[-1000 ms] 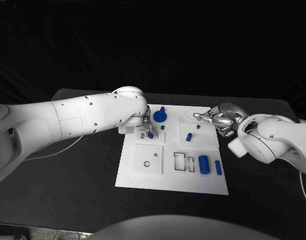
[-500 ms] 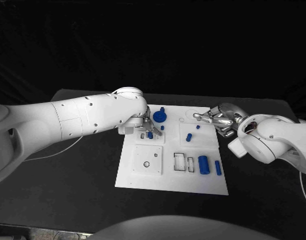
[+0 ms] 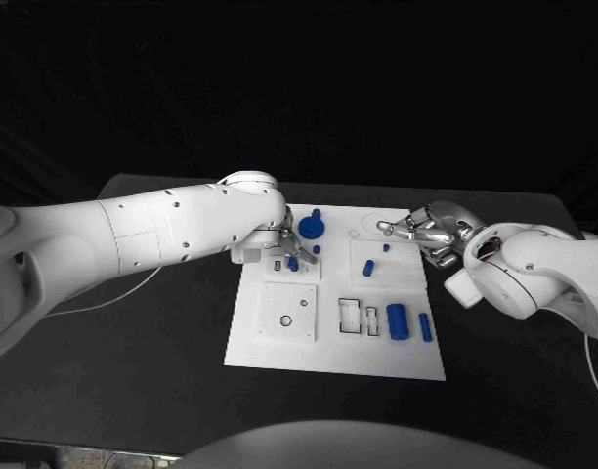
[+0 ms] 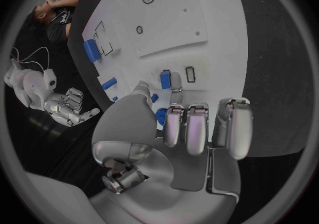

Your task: Assemble the parts on the task board

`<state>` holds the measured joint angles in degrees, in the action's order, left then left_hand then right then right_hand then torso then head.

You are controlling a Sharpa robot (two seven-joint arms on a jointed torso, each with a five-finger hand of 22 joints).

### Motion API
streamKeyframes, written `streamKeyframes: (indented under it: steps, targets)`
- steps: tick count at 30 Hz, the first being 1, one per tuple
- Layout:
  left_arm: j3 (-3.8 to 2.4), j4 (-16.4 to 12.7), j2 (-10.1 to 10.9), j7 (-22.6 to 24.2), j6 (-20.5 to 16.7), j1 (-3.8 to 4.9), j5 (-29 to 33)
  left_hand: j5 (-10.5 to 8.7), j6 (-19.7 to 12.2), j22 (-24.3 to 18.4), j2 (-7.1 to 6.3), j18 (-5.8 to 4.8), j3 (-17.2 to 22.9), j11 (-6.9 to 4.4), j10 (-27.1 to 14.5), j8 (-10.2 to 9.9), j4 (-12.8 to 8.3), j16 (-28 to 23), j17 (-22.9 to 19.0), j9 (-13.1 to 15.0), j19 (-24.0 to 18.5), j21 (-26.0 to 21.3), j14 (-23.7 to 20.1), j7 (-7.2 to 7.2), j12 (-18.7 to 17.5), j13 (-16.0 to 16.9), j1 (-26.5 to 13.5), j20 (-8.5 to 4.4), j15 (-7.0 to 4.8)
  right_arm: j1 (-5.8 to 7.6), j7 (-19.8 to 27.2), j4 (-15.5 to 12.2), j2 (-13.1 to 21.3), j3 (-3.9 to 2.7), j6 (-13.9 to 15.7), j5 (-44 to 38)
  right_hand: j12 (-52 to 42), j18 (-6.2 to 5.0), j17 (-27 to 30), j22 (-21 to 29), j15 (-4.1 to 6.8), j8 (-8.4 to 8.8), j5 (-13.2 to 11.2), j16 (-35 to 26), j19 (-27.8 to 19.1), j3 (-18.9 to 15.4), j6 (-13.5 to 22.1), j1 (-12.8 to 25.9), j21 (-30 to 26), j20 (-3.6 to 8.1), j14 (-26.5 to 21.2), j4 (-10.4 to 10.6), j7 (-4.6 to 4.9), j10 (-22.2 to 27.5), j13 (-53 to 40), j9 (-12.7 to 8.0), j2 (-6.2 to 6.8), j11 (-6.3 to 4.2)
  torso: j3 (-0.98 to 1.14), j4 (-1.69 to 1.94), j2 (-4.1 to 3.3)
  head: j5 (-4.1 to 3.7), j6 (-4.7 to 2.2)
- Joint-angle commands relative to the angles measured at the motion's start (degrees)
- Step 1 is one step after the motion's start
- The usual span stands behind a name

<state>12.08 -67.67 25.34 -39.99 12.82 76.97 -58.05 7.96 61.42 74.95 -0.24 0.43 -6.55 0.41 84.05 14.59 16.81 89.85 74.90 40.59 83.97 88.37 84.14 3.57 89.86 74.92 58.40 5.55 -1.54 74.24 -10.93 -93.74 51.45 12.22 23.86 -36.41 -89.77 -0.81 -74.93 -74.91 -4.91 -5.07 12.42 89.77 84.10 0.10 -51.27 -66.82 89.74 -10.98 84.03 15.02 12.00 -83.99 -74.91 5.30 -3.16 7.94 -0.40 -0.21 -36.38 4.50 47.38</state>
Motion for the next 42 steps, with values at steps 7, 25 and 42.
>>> streamKeyframes:
  steps: [7, 25, 42]
  targets:
    - [0.0, -0.1, -0.1, -4.3, -2.0, -0.03, 0.7, -0.42, 0.5, 14.4, 0.57, 0.09, -0.2, -0.06, 6.0, 0.7, -0.1, 0.1, 15.1, 0.6, 4.0, 0.2, 5.9, -0.17, 0.1, 15.1, 0.7, 0.41, 0.08, -0.08, -0.2, 0.1, 0.0, 0.01, -0.9, -0.1, -0.2, 0.81, -15.1, -15.1, -0.29, -0.17, 0.3, 0.2, 5.9, -0.1, 0.3, -0.2, 0.3, -0.34, 6.0, 0.2, 0.15, -6.0, -15.1, 0.1, -0.55, 0.37, 0.01, 0.04, 0.03, -0.07, 0.01]
    - [0.0, 0.0, -0.1, -4.1, -1.0, -0.03, 1.4, -0.43, 0.7, 14.3, 0.8, 0.16, -0.2, -0.19, 6.0, 1.0, -0.1, 0.1, 15.1, 1.2, 3.7, 0.0, 5.9, -0.31, 0.1, 15.1, 1.2, 0.37, -0.02, -0.1, -0.3, 0.1, -0.2, 0.01, -0.9, 0.1, -0.2, 0.81, -15.1, -15.1, -0.33, -0.2, 0.3, 0.2, 5.9, -0.2, 0.4, -0.2, 0.3, -0.39, 6.0, 0.3, 0.18, -6.0, -15.1, 0.1, -0.63, 0.4, -0.01, 0.04, -0.01, -0.27, 0.24]
    - [0.01, 0.3, -0.2, -4.4, 0.0, -0.03, 1.9, 2.36, -0.8, 14.1, 1.97, 0.31, -0.3, -0.2, 6.0, 0.9, -0.1, 0.1, 15.1, 2.7, 3.2, -0.5, 5.9, -0.29, 0.1, 15.1, 4.5, 0.16, -0.07, -0.11, -0.3, 0.2, -0.2, 0.01, -0.9, 0.5, -0.2, 0.81, -15.1, -15.1, -0.33, -0.2, 0.3, 0.2, 5.9, -0.2, 0.4, -0.2, 0.3, -0.39, 6.0, 0.3, 0.18, -6.0, -15.1, 0.1, -0.63, 0.4, 0.03, 0.01, 0.0, -0.23, 0.22]
